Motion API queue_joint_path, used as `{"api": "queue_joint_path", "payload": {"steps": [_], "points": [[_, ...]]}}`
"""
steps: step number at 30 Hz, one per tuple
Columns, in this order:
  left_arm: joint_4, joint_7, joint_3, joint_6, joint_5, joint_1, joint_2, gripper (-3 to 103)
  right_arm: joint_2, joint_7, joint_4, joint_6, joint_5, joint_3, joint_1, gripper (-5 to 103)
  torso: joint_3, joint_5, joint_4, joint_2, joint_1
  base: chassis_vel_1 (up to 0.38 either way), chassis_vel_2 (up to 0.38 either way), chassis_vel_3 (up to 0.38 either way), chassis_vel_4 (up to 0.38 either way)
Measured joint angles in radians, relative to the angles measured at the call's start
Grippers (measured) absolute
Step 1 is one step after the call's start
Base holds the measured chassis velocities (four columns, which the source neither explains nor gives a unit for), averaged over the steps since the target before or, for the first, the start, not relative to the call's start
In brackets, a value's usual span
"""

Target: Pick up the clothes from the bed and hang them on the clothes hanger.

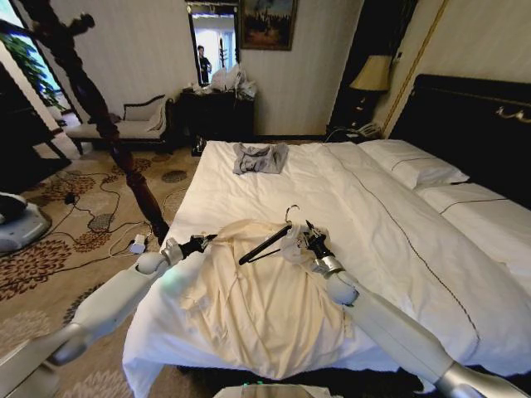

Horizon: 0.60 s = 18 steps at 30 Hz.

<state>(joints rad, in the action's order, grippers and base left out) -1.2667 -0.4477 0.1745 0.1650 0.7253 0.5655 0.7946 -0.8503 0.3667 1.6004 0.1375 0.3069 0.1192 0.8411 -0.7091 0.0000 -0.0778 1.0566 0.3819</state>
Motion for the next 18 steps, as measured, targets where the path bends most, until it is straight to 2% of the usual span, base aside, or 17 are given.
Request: {"api": "queue_joint_path", "payload": {"steps": [5,12,16,18], "points": [[-0.146,0.068,-0.046,-0.046,0.124,0.026,-0.034,0,-0.004,0.003,0.004,0.025,-0.016,-0.001,-0.026,22,0.000,0.0000,0.0001,0.000,0.000,0.000,0.000,0.000,0.000],[-0.283,0.149,-0.077,-0.096,0.215,0.039,-0.066,0,-0.003,0.003,0.002,0.064,-0.038,0.019,-0.075,22,0.000,0.0000,0.0000,0.000,0.000,0.000,0.000,0.000,0.000],[-0.382,0.237,-0.087,-0.145,0.281,0.038,-0.082,0,-0.005,0.001,-0.005,0.109,-0.063,0.038,-0.118,22,0.000,0.0000,0.0000,0.000,0.000,0.000,0.000,0.000,0.000],[-0.406,0.255,-0.090,-0.156,0.292,0.038,-0.086,0,-0.005,0.001,-0.007,0.122,-0.071,0.043,-0.126,22,0.000,0.0000,0.0000,0.000,0.000,0.000,0.000,0.000,0.000]]}}
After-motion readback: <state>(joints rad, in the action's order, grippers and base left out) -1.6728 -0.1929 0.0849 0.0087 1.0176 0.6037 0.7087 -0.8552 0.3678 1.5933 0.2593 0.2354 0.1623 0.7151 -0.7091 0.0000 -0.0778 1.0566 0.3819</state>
